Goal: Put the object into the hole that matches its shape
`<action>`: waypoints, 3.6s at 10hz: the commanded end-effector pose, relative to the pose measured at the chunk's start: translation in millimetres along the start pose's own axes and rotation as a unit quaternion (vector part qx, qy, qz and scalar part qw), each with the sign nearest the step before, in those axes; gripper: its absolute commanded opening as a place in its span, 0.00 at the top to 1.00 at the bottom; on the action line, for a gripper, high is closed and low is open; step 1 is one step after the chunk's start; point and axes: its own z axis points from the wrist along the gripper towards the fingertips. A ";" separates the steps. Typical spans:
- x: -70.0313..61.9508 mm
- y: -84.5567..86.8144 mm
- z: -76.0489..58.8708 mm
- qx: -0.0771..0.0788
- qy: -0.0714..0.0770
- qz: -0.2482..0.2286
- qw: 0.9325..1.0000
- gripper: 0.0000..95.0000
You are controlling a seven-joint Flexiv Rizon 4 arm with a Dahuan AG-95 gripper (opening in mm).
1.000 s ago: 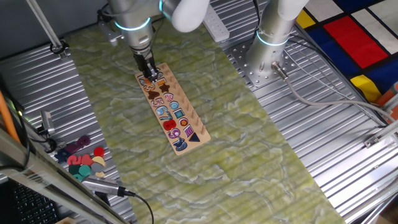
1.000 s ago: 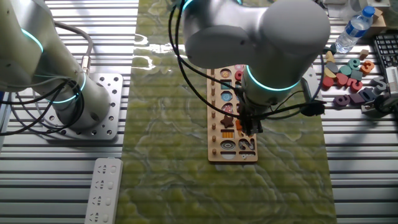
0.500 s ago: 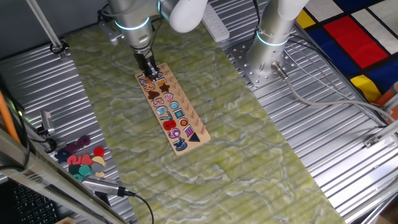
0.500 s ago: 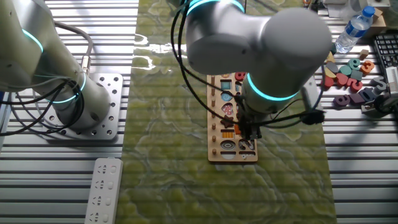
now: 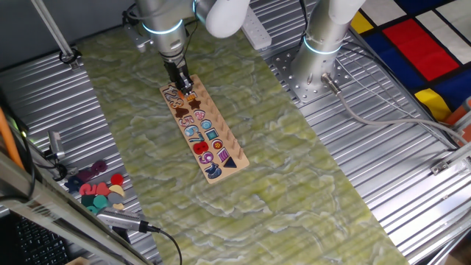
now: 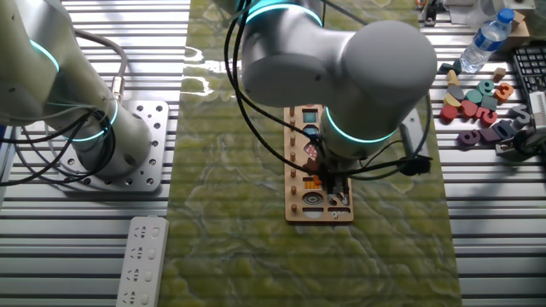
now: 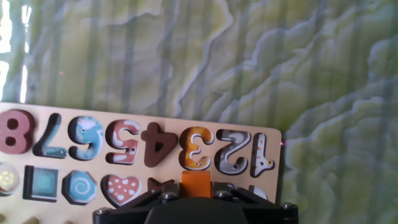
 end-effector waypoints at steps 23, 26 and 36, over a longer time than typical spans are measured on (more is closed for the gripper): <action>16.0 -0.5 21.5 -0.021 0.007 0.021 1.000 1.00; 16.4 -0.4 21.6 -0.022 0.010 0.021 0.999 1.00; 16.5 -0.6 21.5 -0.023 0.013 0.012 1.000 1.00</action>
